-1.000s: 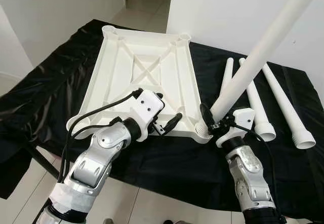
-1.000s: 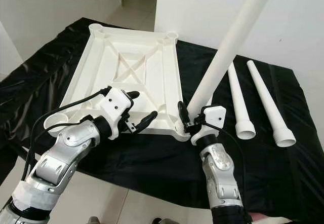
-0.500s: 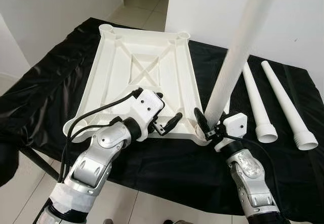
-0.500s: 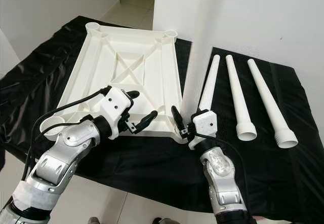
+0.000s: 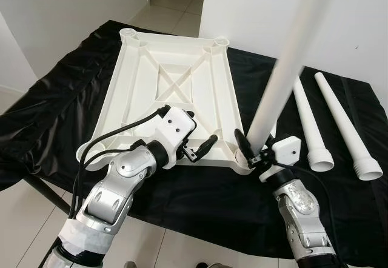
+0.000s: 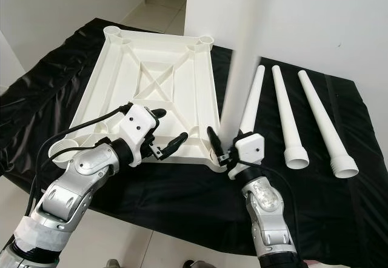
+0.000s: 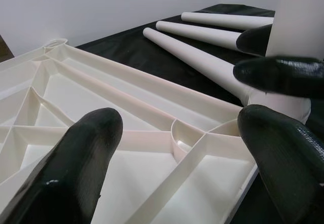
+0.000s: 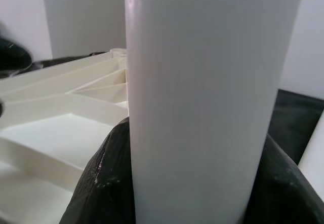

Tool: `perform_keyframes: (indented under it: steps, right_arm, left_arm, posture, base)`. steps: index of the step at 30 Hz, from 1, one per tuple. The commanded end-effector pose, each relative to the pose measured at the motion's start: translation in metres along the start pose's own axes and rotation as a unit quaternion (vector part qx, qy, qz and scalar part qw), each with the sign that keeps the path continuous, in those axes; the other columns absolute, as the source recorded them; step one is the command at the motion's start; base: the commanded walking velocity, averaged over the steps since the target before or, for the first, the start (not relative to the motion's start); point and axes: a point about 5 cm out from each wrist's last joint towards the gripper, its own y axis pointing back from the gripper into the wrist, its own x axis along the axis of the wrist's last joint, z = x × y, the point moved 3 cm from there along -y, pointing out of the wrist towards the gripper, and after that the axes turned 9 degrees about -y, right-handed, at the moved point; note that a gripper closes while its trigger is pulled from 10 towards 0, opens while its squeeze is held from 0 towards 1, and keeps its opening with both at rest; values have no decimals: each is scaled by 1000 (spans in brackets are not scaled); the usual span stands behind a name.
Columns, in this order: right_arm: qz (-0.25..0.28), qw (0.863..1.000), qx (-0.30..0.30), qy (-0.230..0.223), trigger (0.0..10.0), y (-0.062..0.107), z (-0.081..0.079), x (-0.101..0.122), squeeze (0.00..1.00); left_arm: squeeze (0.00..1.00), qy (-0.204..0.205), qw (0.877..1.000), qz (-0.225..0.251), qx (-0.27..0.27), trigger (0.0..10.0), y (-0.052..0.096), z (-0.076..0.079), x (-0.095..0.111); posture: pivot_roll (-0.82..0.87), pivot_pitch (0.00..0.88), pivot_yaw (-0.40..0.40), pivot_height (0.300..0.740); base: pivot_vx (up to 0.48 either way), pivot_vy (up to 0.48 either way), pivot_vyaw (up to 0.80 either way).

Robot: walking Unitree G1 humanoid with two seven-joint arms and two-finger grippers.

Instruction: Building children table

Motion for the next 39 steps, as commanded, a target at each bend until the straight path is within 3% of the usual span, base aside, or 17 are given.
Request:
perform_keyframes:
  steps: [1,19,23,34,39]
  right_arm:
    - [-109,992,-59,-38,10000,22,19,-45,0]
    - [-125,988,-77,-53,10000,27,21,-56,0]
    - [-126,989,-74,-36,10000,27,19,-55,0]
    - [-111,978,-175,-15,10000,21,22,-54,0]
    - [-110,969,-219,-29,10000,14,24,-59,0]
  left_arm:
    - [0,-1,1000,2,-6,10000,1,1,2]
    - [0,-1,1000,3,-6,10000,1,1,4]
    - [0,0,1000,2,-7,10000,1,1,4]
    - [0,0,1000,3,-5,10000,1,2,4]
    - [0,-2,1000,3,-3,10000,1,1,5]
  posture:
    - [55,99,-39,740]
    - [56,100,-39,740]
    - [56,101,-39,740]
    - [64,97,-48,740]
    - [71,90,-52,740]
  base:
    - [0,0,0]
    - [0,0,0]
    - [0,0,0]
    - [0,0,0]
    - [0,0,0]
